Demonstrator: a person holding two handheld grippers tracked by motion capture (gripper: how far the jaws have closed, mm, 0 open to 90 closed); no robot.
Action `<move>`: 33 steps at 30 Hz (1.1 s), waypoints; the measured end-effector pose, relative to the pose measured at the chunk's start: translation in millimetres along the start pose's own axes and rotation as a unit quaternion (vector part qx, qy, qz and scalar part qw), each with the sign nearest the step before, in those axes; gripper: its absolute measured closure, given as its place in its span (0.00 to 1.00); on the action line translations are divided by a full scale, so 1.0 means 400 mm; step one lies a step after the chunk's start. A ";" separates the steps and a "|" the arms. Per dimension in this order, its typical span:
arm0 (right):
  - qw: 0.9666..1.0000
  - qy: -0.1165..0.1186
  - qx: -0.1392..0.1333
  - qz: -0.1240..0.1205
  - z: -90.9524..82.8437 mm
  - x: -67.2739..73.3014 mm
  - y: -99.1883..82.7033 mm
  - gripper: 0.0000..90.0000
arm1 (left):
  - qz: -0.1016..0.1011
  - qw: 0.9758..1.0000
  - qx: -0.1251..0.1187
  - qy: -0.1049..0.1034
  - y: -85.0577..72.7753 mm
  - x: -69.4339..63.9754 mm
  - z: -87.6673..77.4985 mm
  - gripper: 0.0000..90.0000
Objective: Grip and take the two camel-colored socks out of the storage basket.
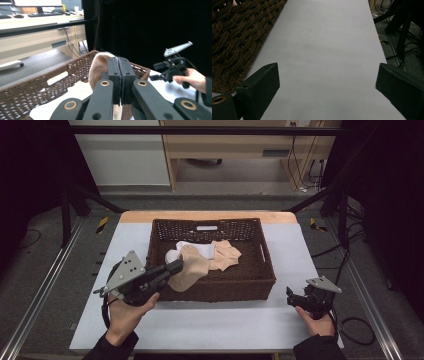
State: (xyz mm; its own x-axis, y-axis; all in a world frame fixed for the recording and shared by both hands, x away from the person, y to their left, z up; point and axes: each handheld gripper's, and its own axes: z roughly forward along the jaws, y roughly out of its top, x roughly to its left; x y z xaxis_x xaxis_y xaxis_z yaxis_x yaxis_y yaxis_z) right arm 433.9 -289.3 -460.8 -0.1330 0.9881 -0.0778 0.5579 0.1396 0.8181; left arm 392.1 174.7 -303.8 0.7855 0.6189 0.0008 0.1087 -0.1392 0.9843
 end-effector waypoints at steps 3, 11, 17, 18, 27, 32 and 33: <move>1.000 0.000 0.001 0.000 0.000 0.000 0.000 0.06 | -0.001 1.000 0.003 -0.006 -0.017 -0.009 -0.004 0.98; 1.000 0.001 0.001 0.002 0.000 0.000 -0.001 0.06 | -0.007 0.999 0.045 -0.025 -0.102 -0.034 0.004 0.98; 1.000 0.002 0.003 0.000 0.001 0.002 -0.002 0.06 | -0.025 0.996 0.081 -0.030 -0.170 -0.037 0.018 0.98; 1.000 0.003 0.003 0.001 0.001 0.002 -0.002 0.06 | -0.027 0.995 0.087 -0.032 -0.180 -0.041 0.021 0.98; 1.000 0.006 0.004 -0.001 0.003 0.004 -0.002 0.06 | -0.032 0.986 0.157 -0.047 -0.273 -0.054 0.069 0.98; 1.000 0.005 0.005 -0.004 0.005 0.005 -0.002 0.06 | -0.029 0.981 0.187 -0.042 -0.317 -0.048 0.098 0.98; 1.000 0.006 0.006 -0.004 0.006 0.005 -0.002 0.06 | -0.028 0.980 0.192 -0.039 -0.323 -0.047 0.103 0.97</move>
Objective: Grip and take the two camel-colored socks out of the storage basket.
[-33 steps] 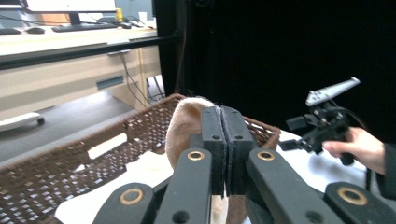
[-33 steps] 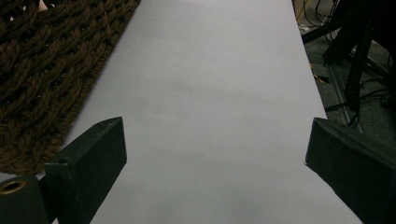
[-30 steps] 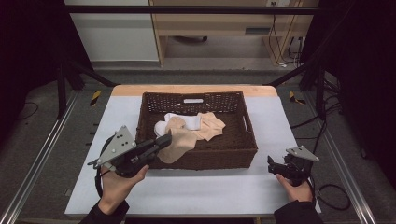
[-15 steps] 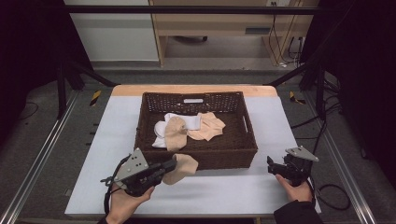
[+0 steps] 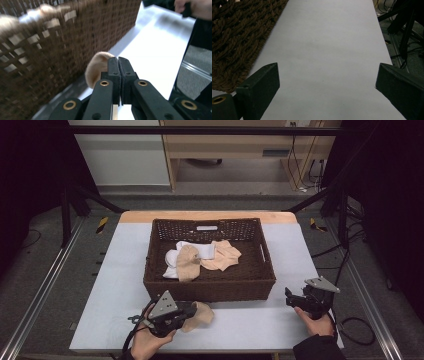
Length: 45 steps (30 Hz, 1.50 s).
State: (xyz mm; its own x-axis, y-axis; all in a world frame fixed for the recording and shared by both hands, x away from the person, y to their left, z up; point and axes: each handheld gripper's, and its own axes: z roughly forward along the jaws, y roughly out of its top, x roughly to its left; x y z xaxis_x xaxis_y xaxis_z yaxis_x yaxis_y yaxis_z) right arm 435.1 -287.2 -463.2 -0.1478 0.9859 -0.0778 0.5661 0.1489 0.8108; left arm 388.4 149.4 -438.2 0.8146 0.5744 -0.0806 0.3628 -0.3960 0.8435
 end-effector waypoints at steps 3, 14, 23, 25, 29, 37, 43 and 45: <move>1.000 0.002 0.002 0.000 0.001 0.002 0.000 0.06 | -0.001 1.000 0.014 0.010 -0.011 0.007 0.021 0.94; 1.000 0.001 0.004 -0.003 0.005 0.003 0.001 0.06 | -0.003 0.999 -0.003 0.035 -0.004 0.010 0.009 0.60; 1.000 0.000 0.000 0.003 0.004 0.000 0.002 0.05 | -0.023 0.996 -0.064 0.058 0.058 0.028 -0.063 0.55; 1.000 -0.001 0.000 0.001 0.004 0.000 0.002 0.05 | -0.022 0.996 -0.069 0.061 0.068 0.034 -0.070 0.55; 1.000 -0.001 -0.005 0.004 0.002 -0.001 0.003 0.05 | -0.029 0.992 -0.099 0.074 0.124 0.063 -0.097 0.53; 1.000 0.000 -0.010 0.006 0.001 -0.003 0.006 0.04 | -0.045 0.986 -0.106 0.119 0.227 0.147 -0.083 0.51; 1.000 0.000 -0.012 0.007 0.003 -0.005 0.007 0.04 | -0.065 0.979 -0.113 0.155 0.288 0.219 -0.056 0.49; 1.000 0.000 -0.012 0.007 0.003 -0.005 0.007 0.04 | -0.074 0.975 -0.119 0.172 0.303 0.241 -0.042 0.49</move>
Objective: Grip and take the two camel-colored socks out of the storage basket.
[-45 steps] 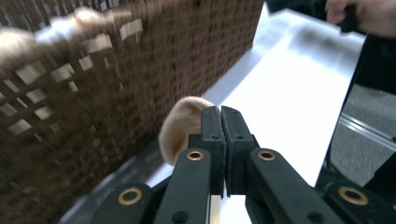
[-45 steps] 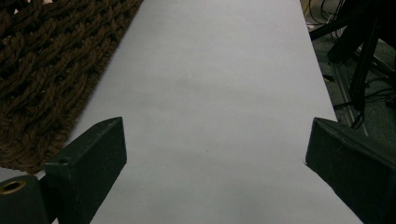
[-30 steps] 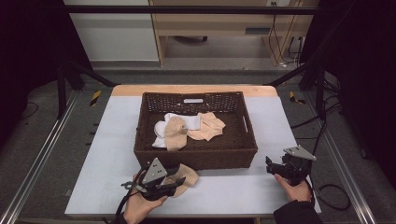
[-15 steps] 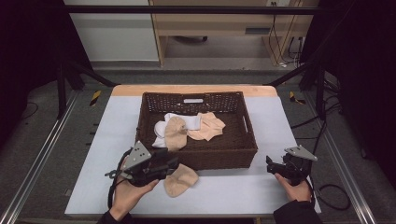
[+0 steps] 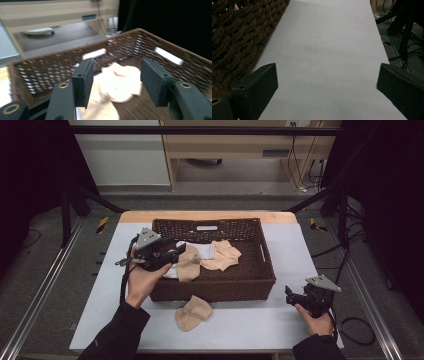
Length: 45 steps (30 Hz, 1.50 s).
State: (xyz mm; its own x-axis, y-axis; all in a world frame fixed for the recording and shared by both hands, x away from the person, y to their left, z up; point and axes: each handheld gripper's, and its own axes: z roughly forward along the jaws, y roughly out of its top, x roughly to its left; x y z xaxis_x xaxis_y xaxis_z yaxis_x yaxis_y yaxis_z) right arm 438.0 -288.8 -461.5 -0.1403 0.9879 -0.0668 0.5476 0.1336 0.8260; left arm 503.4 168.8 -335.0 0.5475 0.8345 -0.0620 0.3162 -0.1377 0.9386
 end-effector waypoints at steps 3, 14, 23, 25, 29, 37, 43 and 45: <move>1.000 -0.001 -0.001 0.000 0.000 0.000 0.000 0.04 | -0.012 1.000 0.004 0.015 0.009 0.017 0.040 0.49; 1.000 -0.002 0.000 0.002 0.003 -0.002 0.001 0.04 | 0.000 0.997 0.058 0.051 -0.036 0.065 0.171 0.49; 1.000 -0.002 -0.001 0.003 0.002 -0.003 0.001 0.05 | -0.007 0.993 0.100 0.065 -0.095 0.082 0.226 0.48; 1.000 -0.001 0.001 0.002 0.002 -0.001 0.001 0.05 | -0.013 0.990 0.125 0.063 -0.108 0.090 0.233 0.50; 1.000 -0.003 0.003 0.000 0.005 -0.001 0.001 0.05 | -0.014 0.988 0.141 0.057 -0.122 0.092 0.238 0.48; 1.000 -0.002 0.011 -0.005 0.010 0.006 -0.001 0.06 | 0.015 0.978 0.195 0.070 -0.144 0.095 0.250 0.48; 1.000 -0.002 0.010 -0.005 0.009 0.005 -0.001 0.06 | 0.020 0.974 0.214 0.065 -0.152 0.095 0.256 0.50; 1.000 -0.001 0.011 -0.005 0.009 0.006 -0.001 0.06 | 0.011 0.974 0.219 0.055 -0.155 0.093 0.259 0.53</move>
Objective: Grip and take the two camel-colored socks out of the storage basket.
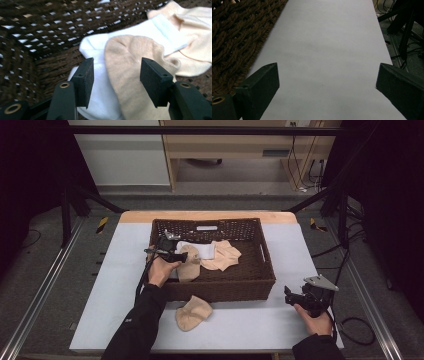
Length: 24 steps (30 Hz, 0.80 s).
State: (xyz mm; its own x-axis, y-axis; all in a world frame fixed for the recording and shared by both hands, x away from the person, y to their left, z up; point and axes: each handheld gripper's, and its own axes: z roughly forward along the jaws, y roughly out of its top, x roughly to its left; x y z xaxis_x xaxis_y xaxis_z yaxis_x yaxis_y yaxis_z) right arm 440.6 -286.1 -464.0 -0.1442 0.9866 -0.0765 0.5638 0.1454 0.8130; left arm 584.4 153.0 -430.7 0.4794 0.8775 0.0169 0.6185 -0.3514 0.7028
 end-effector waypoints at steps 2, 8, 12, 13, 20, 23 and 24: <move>1.000 -0.001 0.002 -0.001 0.001 0.002 0.000 0.06 | -0.002 1.000 0.017 -0.010 -0.002 -0.006 0.004 0.55; 1.000 0.000 0.000 -0.001 0.000 0.001 0.000 0.06 | 0.001 0.999 0.036 -0.010 0.000 -0.017 0.002 0.71; 1.000 0.000 0.001 0.000 -0.001 0.002 0.000 0.06 | 0.003 0.999 0.045 -0.013 0.003 -0.024 -0.006 0.87; 1.000 -0.001 0.000 0.000 -0.001 0.002 0.000 0.06 | 0.002 0.999 0.042 -0.011 0.006 -0.027 -0.010 0.92; 1.000 -0.004 -0.002 -0.003 -0.002 0.000 0.000 0.06 | 0.000 1.000 -0.002 -0.021 0.015 -0.033 -0.037 0.95; 1.000 -0.003 -0.002 -0.002 -0.002 -0.001 0.000 0.06 | 0.000 0.999 -0.034 -0.028 0.019 -0.034 -0.049 0.95; 1.000 -0.003 -0.002 -0.002 -0.002 -0.001 0.000 0.06 | 0.000 0.999 -0.034 -0.028 0.019 -0.034 -0.049 0.95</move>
State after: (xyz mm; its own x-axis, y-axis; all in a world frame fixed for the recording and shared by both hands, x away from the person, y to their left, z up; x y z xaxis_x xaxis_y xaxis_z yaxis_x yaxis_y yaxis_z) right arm 440.0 -286.7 -463.6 -0.1421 0.9863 -0.0837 0.5603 0.1499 0.8146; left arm 570.5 144.7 -411.8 0.5147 0.8571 -0.0218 0.5762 -0.3269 0.7491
